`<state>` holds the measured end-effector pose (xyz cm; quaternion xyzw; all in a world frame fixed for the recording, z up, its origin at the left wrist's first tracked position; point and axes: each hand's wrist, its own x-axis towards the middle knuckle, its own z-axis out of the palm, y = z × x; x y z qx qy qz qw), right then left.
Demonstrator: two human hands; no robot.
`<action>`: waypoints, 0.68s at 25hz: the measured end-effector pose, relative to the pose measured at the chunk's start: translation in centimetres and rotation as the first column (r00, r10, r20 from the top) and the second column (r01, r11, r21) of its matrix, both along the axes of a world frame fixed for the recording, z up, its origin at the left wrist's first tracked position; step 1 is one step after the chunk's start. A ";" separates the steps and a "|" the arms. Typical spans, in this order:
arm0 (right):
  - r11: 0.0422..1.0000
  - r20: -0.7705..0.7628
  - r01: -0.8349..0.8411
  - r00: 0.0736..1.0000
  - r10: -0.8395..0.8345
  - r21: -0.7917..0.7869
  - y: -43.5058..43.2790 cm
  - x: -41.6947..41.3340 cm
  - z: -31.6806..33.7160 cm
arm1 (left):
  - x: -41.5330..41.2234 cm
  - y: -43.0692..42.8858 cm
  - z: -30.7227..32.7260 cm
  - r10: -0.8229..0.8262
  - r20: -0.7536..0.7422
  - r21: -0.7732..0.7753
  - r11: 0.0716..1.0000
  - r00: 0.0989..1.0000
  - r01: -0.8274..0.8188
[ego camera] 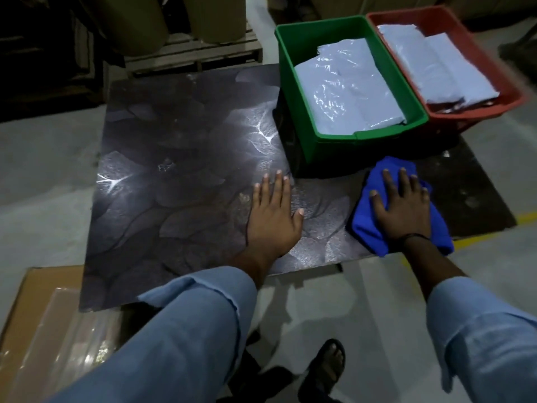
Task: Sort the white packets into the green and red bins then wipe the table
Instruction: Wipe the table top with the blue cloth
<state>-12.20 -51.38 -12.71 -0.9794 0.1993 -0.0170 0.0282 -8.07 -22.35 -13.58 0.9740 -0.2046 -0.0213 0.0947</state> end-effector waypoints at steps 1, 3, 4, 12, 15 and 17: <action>1.000 -0.007 0.006 1.000 -0.006 0.015 -1.5 0.7 0.2 | 0.0 -0.1 -0.3 0.017 0.004 0.000 1.000 1.000 -0.017; 0.998 -0.022 -0.011 1.000 0.012 0.062 -3.4 1.7 0.4 | -0.1 -0.2 0.0 0.014 0.008 -0.003 1.000 1.000 -0.014; 0.998 -0.011 -0.010 1.000 0.010 0.066 -3.8 2.0 0.3 | -0.1 -0.2 0.0 0.016 0.016 0.000 1.000 1.000 -0.016; 0.955 0.040 -0.296 0.955 0.295 0.006 3.7 0.3 -0.2 | 0.2 -0.6 0.1 0.048 0.007 -0.036 0.998 0.999 -0.048; 0.866 0.002 -0.499 0.866 0.499 0.018 5.3 -0.9 -0.1 | 0.4 -0.7 -0.2 0.053 0.029 -0.035 0.998 0.998 -0.052; 0.775 -0.005 -0.632 0.775 0.632 0.011 2.6 -0.9 0.2 | 0.5 -0.7 -0.5 0.050 0.032 -0.027 0.998 0.998 -0.049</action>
